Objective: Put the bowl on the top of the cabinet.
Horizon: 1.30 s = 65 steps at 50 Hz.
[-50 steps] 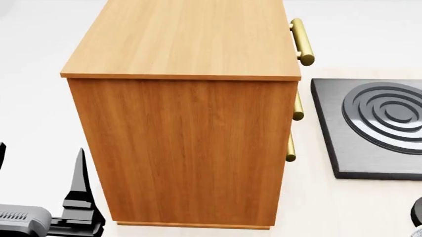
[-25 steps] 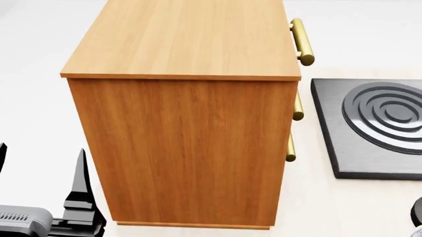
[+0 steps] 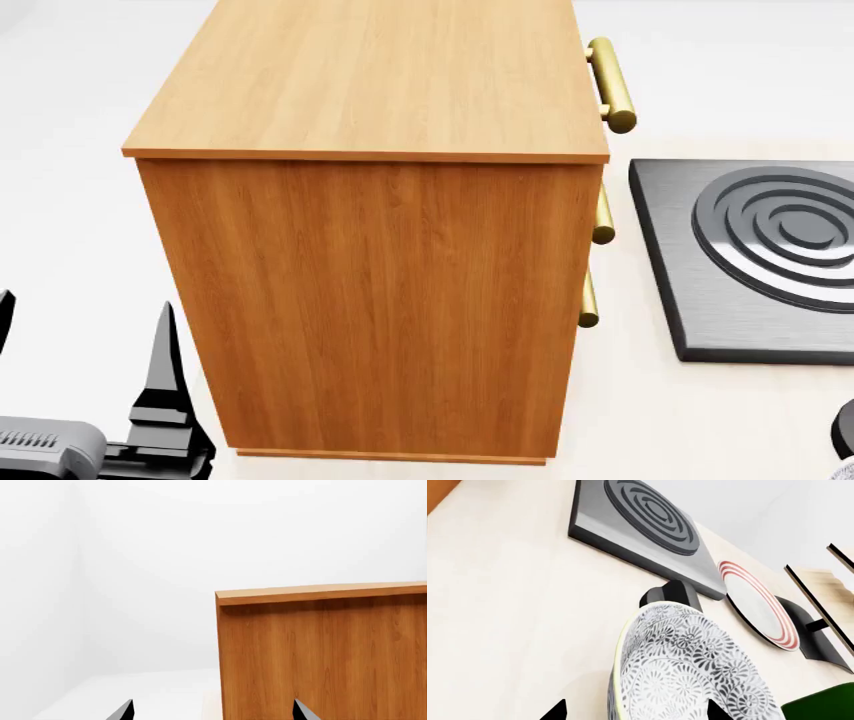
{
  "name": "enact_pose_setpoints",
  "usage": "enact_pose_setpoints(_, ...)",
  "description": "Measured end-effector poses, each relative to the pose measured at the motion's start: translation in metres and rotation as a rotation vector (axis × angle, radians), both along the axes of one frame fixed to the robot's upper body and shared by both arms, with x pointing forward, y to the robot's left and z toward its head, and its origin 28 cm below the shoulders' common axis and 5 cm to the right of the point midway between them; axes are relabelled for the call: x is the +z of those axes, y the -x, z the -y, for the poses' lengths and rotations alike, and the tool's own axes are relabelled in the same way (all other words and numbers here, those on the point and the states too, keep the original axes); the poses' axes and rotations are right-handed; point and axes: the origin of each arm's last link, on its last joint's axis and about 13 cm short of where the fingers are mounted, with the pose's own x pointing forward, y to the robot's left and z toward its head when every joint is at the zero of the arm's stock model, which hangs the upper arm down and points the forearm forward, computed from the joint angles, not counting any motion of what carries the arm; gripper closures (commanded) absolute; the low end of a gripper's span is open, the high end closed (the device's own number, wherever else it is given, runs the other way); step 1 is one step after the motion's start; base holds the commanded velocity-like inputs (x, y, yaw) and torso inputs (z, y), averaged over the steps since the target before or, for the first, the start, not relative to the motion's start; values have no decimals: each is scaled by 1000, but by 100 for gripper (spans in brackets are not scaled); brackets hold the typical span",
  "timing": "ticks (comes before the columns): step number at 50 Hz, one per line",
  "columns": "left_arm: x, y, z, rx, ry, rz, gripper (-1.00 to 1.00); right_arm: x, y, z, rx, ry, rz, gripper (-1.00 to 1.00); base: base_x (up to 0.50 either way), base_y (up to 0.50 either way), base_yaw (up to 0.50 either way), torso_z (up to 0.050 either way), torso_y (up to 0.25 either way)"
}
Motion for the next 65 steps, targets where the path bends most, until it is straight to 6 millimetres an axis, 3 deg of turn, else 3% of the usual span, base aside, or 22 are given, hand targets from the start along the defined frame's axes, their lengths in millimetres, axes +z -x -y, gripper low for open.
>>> enact_pose_setpoints(65, 0, 1, 0, 1, 1, 0, -100, -9, -4, 2, -9, -6, -13, -100, 0, 0, 0, 0, 0)
